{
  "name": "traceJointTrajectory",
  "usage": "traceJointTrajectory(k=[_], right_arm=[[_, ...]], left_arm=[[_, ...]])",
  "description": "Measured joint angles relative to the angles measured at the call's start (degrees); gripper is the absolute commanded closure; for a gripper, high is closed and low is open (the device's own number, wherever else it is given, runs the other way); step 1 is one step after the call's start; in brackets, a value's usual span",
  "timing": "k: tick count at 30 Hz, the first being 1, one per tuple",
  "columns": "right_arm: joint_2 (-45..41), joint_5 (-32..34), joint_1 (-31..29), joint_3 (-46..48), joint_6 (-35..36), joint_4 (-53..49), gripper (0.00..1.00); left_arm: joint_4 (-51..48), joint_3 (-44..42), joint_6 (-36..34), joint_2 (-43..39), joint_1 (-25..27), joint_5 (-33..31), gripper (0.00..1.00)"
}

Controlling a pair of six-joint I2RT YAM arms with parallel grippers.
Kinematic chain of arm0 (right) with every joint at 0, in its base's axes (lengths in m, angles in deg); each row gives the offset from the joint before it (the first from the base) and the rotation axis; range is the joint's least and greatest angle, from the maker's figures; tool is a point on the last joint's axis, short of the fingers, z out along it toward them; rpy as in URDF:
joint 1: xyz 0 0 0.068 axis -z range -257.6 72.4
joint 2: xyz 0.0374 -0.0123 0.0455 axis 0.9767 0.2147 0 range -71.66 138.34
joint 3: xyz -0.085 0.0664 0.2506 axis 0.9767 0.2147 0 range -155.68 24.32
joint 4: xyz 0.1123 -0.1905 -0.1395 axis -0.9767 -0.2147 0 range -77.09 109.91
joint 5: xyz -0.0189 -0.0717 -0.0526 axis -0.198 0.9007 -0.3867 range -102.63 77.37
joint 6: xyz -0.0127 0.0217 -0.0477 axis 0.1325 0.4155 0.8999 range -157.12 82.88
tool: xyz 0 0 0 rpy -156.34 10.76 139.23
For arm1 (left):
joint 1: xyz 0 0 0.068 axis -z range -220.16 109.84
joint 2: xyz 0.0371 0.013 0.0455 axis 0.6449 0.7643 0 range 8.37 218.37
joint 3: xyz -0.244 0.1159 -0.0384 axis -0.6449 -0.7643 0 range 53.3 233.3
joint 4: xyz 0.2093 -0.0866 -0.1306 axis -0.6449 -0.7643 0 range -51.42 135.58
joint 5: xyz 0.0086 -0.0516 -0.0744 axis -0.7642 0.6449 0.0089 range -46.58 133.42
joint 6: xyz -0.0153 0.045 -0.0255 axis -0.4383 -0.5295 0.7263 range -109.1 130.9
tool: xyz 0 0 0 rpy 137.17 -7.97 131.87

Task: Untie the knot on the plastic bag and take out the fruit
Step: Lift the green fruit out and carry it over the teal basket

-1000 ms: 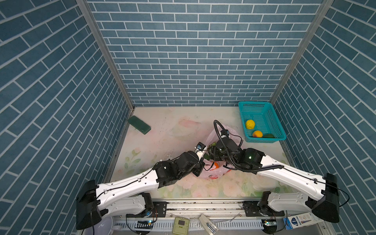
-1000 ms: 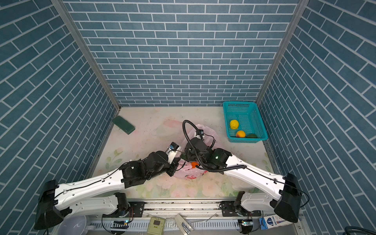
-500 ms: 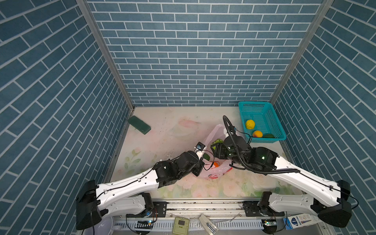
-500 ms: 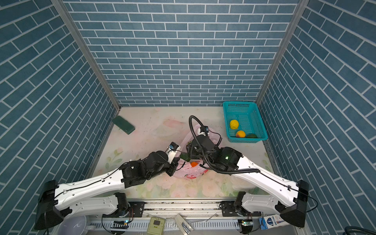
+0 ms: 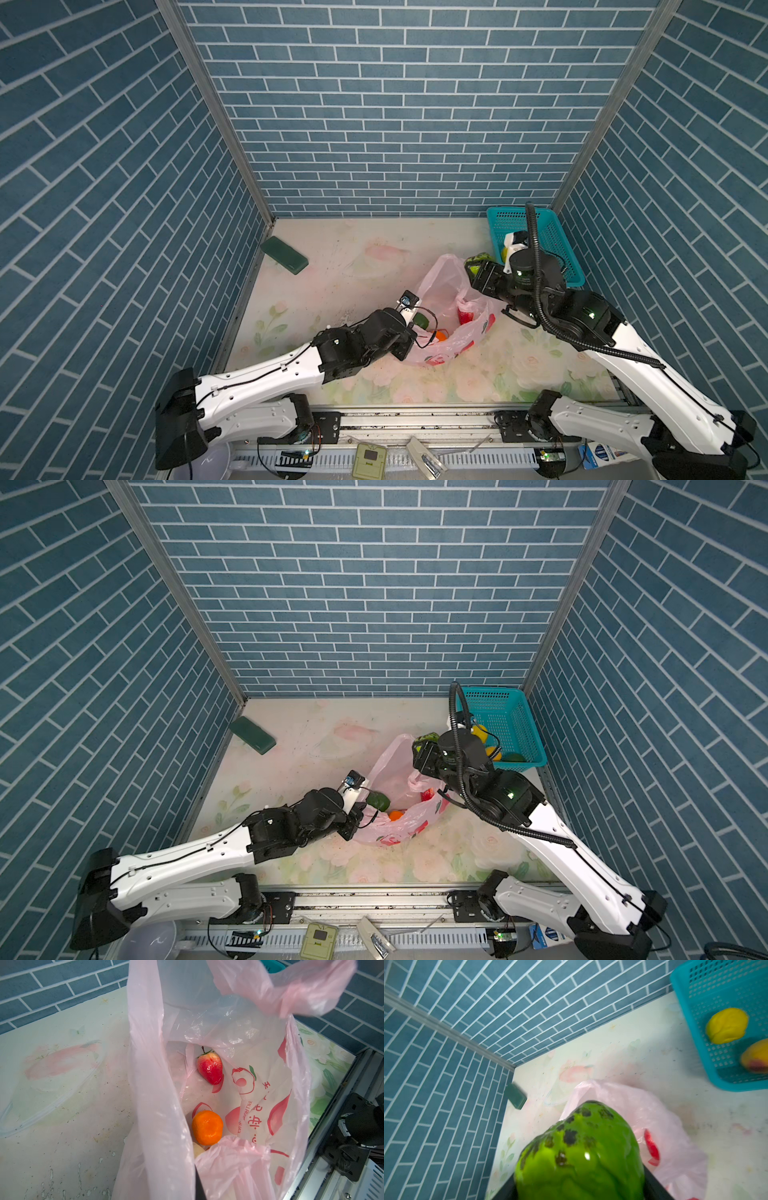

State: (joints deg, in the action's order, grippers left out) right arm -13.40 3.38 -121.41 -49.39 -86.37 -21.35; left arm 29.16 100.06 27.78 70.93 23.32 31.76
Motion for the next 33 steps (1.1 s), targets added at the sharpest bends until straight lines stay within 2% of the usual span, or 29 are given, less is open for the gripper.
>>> traceJointTrajectory(k=[11, 16, 24, 33], right_arm=[[-0.46, -7.76, 25.81, 3.80, 5.97, 2.71, 0.49], [4.76, -11.58, 35.82, 5.60, 8.28, 7.69, 0.49], [17.00, -15.80, 46.29, 5.88, 10.75, 17.31, 0.49], [31.80, -18.16, 53.09, 5.77, 13.00, 24.37, 0.48]], left_arm=[[-3.93, 3.45, -3.32, -0.33, -0.20, 0.15, 1.00], [-6.19, 5.55, -4.94, -0.33, -1.20, 0.31, 1.00], [-7.82, 7.58, -6.93, 1.38, -2.64, 0.57, 1.00], [-10.29, 11.58, -7.61, 4.52, -3.02, 0.15, 1.00]])
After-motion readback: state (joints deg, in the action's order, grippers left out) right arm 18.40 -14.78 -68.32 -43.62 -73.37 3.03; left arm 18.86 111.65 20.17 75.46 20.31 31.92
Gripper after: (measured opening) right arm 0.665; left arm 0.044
